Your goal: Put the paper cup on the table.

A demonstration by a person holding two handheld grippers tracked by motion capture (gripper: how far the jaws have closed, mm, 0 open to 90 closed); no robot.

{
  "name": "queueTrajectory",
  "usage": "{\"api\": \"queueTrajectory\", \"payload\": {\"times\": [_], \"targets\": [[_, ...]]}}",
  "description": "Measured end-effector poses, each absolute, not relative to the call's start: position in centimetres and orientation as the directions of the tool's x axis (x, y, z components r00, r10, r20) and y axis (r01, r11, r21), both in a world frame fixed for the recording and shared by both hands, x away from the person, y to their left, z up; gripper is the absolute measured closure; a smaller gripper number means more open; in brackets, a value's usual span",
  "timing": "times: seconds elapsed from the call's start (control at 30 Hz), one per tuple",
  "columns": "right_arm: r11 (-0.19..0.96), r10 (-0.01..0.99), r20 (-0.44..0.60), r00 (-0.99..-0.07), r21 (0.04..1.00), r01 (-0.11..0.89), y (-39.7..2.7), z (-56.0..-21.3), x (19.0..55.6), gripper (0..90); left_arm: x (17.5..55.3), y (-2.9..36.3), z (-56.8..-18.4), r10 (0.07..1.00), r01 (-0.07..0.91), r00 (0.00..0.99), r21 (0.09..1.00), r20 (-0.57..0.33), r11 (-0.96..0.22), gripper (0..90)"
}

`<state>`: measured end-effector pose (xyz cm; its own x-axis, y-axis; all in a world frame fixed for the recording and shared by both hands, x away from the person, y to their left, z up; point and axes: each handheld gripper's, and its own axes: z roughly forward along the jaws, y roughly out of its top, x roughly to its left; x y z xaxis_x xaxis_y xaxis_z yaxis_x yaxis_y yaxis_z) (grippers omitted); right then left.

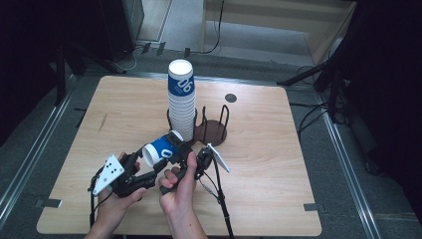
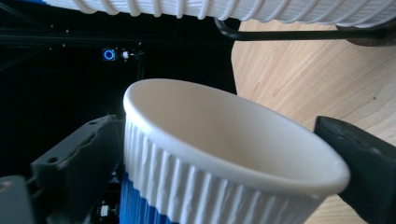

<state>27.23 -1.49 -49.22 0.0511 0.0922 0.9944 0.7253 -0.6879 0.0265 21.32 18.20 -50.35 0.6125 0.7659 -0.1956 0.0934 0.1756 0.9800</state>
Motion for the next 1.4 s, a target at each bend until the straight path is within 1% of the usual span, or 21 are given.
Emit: {"api": "queueTrajectory", "payload": {"times": [0.1, 0.2, 0.27, 0.37, 0.47, 0.53, 0.63, 0.8, 0.97, 1.03, 1.23, 1.4], "targets": [[-0.697, 0.089, 0.994, 0.060, 0.019, 0.716, -1.6, -49.3, 27.2, 10.5, 21.3, 18.3, -50.3, 0.766, 0.091, 0.613, 0.981, -0.192, 0.173, 27.8], [-0.697, 0.069, 0.996, 0.051, 0.011, 0.717, -1.6, -49.4, 27.1, 12.9, 21.3, 18.4, -50.3, 0.768, 0.088, 0.614, 0.982, -0.184, 0.166, 27.2], [-0.703, 0.084, 0.996, 0.033, 0.035, 0.710, -1.6, -49.3, 27.0, 14.0, 21.2, 18.4, -50.2, 0.757, 0.115, 0.615, 0.975, -0.220, 0.189, 26.6], [-0.705, 0.083, 0.996, 0.018, 0.046, 0.708, -1.7, -49.2, 27.0, 14.7, 21.0, 18.7, -49.9, 0.762, 0.121, 0.606, 0.973, -0.228, 0.195, 25.0], [-0.718, 0.111, 0.994, -0.009, 0.086, 0.691, -2.1, -49.0, 27.1, 15.0, 20.9, 19.1, -49.7, 0.745, 0.147, 0.606, 0.960, -0.278, 0.239, 12.8], [-0.724, 0.126, 0.992, -0.028, 0.111, 0.681, -2.4, -48.9, 27.1, 15.1, 20.8, 19.5, -49.7, 0.731, 0.156, 0.618, 0.956, -0.290, 0.247, 9.2], [-0.732, 0.170, 0.983, -0.064, 0.169, 0.660, -2.8, -48.7, 27.2, 15.3, 20.9, 20.0, -49.8, 0.714, 0.169, 0.630, 0.951, -0.306, 0.258, 0.0], [-0.727, 0.271, 0.952, -0.138, 0.297, 0.619, -3.4, -48.3, 27.1, 15.5, 20.9, 20.4, -49.9, 0.752, 0.194, 0.587, 0.954, -0.301, 0.231, 0.0], [-0.705, 0.400, 0.894, -0.201, 0.441, 0.556, -3.9, -47.8, 27.0, 15.6, 21.0, 21.2, -50.3, 0.760, 0.216, 0.568, 0.948, -0.315, 0.232, 0.0], [-0.682, 0.465, 0.855, -0.230, 0.512, 0.522, -4.1, -47.7, 27.0, 15.5, 21.1, 21.6, -50.5, 0.762, 0.225, 0.562, 0.946, -0.322, 0.234, 0.0], [-0.580, 0.639, 0.717, -0.277, 0.687, 0.438, -4.7, -47.3, 26.8, 15.4, 21.3, 22.7, -51.2, 0.789, 0.242, 0.526, 0.945, -0.319, 0.220, 0.0], [-0.534, 0.689, 0.663, -0.293, 0.738, 0.413, -5.4, -46.9, 26.6, 15.3, 21.4, 23.6, -51.8, 0.810, 0.253, 0.493, 0.943, -0.318, 0.216, 0.0]]}}
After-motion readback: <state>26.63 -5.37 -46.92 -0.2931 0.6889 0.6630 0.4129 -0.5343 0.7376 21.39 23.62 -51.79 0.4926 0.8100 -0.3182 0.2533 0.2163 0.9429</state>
